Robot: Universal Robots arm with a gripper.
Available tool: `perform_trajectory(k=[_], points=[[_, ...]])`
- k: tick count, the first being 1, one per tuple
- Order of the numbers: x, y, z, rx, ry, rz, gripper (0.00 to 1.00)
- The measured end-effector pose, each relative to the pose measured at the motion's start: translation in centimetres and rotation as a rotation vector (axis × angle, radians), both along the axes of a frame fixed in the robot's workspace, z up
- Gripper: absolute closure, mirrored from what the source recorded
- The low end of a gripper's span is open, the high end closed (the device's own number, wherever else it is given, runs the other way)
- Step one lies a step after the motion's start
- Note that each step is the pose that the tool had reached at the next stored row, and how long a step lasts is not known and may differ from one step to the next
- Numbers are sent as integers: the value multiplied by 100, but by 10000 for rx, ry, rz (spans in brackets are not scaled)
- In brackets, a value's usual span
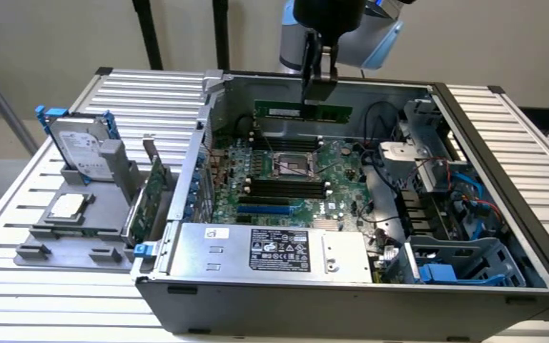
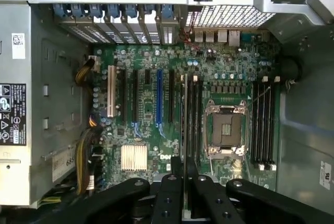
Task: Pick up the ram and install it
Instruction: 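Pick up the ram and move it above insertion slot, then insert the ram into the slot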
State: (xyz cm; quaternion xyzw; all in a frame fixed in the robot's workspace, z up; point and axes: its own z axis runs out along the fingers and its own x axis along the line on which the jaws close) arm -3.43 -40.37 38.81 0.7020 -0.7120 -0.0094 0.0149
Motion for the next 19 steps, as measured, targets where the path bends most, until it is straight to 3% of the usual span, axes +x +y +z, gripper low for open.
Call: perform_trajectory(k=[19], points=[[1, 2, -35, -1, 0, 0, 86]])
